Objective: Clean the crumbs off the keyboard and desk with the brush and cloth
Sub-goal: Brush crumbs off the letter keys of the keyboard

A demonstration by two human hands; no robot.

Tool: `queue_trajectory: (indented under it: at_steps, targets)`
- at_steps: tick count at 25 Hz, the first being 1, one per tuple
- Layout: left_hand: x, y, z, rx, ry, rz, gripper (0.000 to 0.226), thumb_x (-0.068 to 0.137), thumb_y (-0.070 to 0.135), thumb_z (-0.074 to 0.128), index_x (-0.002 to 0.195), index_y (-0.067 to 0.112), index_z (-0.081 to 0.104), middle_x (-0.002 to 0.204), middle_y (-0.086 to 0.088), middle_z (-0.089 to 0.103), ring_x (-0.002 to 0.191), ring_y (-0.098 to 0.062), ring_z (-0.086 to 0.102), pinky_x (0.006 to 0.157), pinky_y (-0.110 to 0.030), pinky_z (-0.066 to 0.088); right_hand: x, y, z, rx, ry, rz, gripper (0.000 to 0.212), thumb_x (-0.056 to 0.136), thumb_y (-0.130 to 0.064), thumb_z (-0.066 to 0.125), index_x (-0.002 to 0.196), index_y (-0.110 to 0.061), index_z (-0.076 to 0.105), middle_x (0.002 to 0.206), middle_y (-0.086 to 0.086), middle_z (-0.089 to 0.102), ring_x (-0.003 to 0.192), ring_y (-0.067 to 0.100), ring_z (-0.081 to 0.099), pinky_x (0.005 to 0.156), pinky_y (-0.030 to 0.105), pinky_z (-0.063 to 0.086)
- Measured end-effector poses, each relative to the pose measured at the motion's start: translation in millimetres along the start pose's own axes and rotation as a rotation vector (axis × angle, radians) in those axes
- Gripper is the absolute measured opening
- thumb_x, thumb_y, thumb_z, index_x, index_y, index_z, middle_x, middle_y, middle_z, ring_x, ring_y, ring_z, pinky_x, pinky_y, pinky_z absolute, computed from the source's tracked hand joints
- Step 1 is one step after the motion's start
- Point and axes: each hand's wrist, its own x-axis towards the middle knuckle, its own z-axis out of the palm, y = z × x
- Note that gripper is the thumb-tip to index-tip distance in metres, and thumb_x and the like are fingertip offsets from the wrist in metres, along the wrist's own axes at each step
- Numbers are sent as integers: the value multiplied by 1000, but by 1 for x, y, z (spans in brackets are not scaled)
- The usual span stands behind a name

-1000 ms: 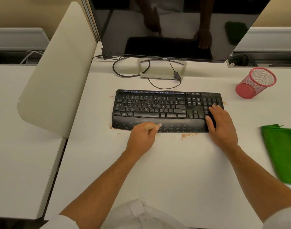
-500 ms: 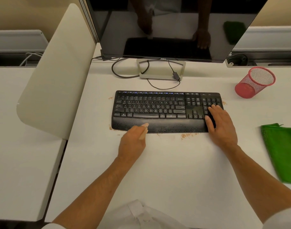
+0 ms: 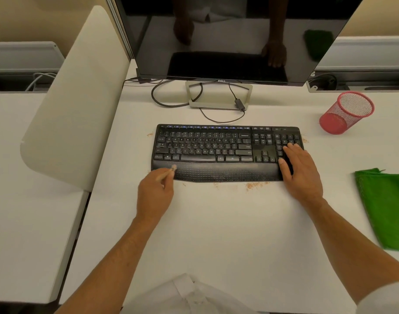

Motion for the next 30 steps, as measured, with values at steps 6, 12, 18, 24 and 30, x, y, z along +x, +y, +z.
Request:
queue_trajectory:
  at_steps: [6, 12, 18, 24, 30]
  targets:
    - [1, 0, -9, -174, 99, -496, 18, 96, 19, 62, 81, 11, 70, 75, -3, 70, 71, -18, 69, 53, -14, 48, 0, 0, 0, 0, 0, -6, 57, 103, -44, 36, 146, -10, 49, 152, 11, 46, 145, 26, 35, 122, 40, 22]
    - [-9, 27, 19, -415, -76, -496, 17, 93, 19, 67, 79, 13, 74, 67, -4, 71, 61, -18, 69, 56, -34, 59, 0, -1, -1, -12, -11, -1, 57, 103, -46, 34, 147, -12, 47, 153, 10, 45, 146, 24, 33, 122, 39, 21]
    - [-7, 59, 35, -456, -303, -397, 14, 91, 23, 70, 85, 12, 76, 73, -2, 72, 63, -14, 69, 51, -24, 55, 0, -1, -1, -9, -9, 3, 57, 103, -46, 34, 147, -12, 47, 153, 9, 45, 146, 24, 34, 122, 40, 23]
    - [17, 21, -6, -187, 96, -510, 18, 97, 21, 60, 80, 18, 68, 69, 1, 68, 63, -17, 68, 53, -23, 52, 0, 1, 1, -6, -13, -2, 58, 103, -47, 34, 146, -11, 48, 153, 10, 45, 146, 25, 34, 122, 41, 23]
    - [25, -3, -17, -41, 159, -453, 35, 98, 17, 56, 72, -4, 67, 66, -11, 66, 63, -27, 64, 54, -27, 48, 0, 0, 1, -11, -18, -4, 59, 103, -47, 34, 147, -11, 47, 153, 10, 45, 146, 26, 34, 123, 41, 23]
